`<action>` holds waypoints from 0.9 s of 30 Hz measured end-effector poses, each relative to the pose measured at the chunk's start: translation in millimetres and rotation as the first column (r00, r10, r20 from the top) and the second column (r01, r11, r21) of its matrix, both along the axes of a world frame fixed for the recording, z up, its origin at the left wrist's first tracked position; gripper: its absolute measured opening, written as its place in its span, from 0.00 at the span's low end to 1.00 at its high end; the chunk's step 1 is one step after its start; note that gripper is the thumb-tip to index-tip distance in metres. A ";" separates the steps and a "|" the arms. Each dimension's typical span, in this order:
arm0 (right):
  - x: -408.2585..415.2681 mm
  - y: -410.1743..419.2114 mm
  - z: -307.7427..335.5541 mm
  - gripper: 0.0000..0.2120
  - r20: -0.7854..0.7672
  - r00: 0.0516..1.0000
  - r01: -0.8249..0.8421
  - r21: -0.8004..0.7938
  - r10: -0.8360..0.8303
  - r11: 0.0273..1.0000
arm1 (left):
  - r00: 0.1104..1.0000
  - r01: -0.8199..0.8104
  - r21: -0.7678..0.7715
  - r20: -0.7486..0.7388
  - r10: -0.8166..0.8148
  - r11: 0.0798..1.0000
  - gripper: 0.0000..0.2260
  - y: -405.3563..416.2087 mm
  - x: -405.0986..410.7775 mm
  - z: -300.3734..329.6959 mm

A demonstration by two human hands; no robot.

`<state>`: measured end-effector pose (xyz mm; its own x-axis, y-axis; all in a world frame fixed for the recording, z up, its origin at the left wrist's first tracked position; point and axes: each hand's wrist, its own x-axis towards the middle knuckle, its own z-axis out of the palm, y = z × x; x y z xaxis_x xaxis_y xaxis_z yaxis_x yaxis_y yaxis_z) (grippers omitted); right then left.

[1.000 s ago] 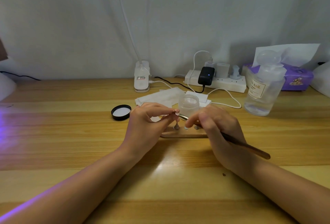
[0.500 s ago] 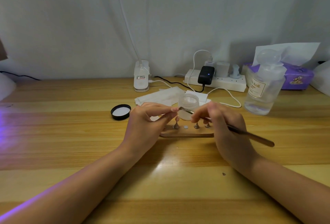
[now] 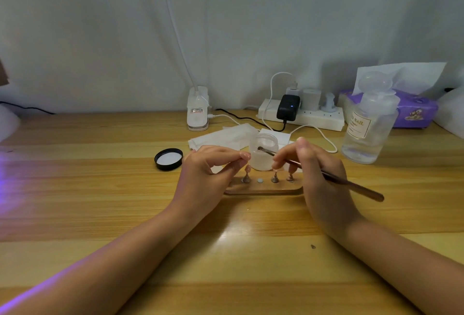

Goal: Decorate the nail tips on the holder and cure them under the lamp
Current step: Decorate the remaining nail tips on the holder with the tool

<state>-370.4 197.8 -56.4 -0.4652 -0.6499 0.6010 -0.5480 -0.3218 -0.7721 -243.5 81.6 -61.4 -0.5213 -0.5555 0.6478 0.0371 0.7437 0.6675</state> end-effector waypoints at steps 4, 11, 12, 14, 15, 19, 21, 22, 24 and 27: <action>7.5 -0.8 1.2 0.15 -0.255 0.967 -0.012 0.013 0.015 1.000 | 1.000 -0.002 0.023 0.007 0.002 1.000 0.14 -0.1 0.3 0.3; 2.0 1.6 -0.1 0.21 -0.046 0.998 -0.035 -0.061 0.032 0.997 | 1.000 -0.010 0.060 0.005 0.010 0.998 0.12 1.6 0.4 0.5; 2.0 1.8 0.3 0.21 -0.038 0.999 -0.033 -0.065 0.031 0.997 | 1.000 -0.014 0.064 0.013 0.013 0.998 0.12 1.7 0.2 0.4; 4.5 1.2 1.3 0.18 -0.128 0.991 -0.029 -0.039 0.024 0.999 | 1.000 -0.017 0.059 0.026 0.016 0.998 0.13 1.9 0.1 0.2; 5.9 0.5 1.5 0.16 -0.191 0.981 -0.031 -0.021 0.026 0.999 | 0.999 -0.018 0.057 0.029 0.016 0.998 0.13 2.2 0.1 0.6; 6.3 -0.3 -0.3 0.16 -0.233 0.972 -0.041 -0.006 0.038 0.999 | 0.999 -0.005 0.071 0.036 0.002 0.997 0.11 3.5 0.1 2.4; 4.4 1.5 -1.2 0.18 -0.134 0.990 -0.050 -0.049 0.043 0.998 | 1.000 0.018 0.092 0.021 -0.020 0.996 0.08 4.5 0.1 3.4; 4.0 2.3 -1.2 0.19 -0.092 0.995 -0.054 -0.069 0.048 0.996 | 0.999 0.027 0.103 0.015 -0.029 0.994 0.09 4.8 0.0 3.8; 4.5 3.0 -0.5 0.19 -0.079 0.996 -0.057 -0.078 0.051 0.995 | 0.999 0.037 0.113 0.015 -0.039 0.993 0.10 5.2 -0.3 3.7; 7.6 0.8 1.6 0.16 -0.176 0.984 -0.047 -0.044 0.038 0.998 | 0.999 0.035 0.112 0.012 -0.036 0.993 0.09 5.4 -0.1 3.4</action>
